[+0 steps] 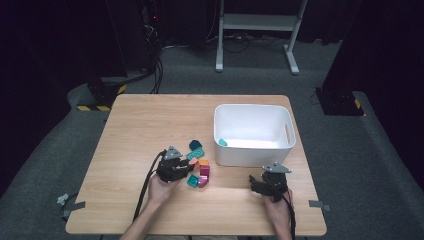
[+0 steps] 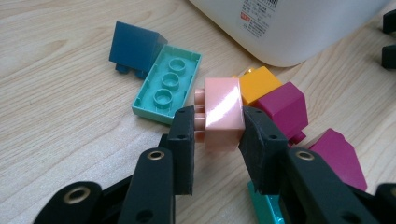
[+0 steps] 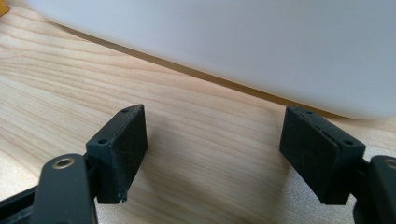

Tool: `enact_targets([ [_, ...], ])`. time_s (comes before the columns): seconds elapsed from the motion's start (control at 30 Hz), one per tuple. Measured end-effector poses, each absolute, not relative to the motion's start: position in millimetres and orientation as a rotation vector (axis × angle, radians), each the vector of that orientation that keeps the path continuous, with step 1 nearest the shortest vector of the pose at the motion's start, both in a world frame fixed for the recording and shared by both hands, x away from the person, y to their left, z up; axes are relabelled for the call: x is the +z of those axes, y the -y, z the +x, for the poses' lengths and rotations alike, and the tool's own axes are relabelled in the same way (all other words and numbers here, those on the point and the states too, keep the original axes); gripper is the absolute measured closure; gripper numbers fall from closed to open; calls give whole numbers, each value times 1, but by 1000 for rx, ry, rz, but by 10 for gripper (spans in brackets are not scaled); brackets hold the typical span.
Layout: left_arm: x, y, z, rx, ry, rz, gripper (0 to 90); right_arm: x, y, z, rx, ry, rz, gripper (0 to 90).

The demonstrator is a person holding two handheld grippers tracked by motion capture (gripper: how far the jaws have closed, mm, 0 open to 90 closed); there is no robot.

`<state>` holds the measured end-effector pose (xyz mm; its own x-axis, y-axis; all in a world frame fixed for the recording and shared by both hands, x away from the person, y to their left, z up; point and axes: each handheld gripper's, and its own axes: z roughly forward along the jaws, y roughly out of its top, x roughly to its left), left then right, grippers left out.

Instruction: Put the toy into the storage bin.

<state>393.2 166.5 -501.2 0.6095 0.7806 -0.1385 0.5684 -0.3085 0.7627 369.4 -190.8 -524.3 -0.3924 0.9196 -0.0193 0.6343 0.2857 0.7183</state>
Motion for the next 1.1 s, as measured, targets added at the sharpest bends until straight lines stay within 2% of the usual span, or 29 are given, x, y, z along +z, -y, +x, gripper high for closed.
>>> enact_targets([
  [0.23, -495, -174, 392, 294, -1062, 1980, 659, -524, 191, 369, 886, -2128, 1393, 230],
  [0.57, -475, -185, 390, 317, -1061, 1952, 659, -524, 191, 369, 886, -2128, 1393, 230],
  [1.1, -446, -193, 395, 310, -1006, 1973, 659, -524, 191, 369, 886, -2128, 1393, 230],
])
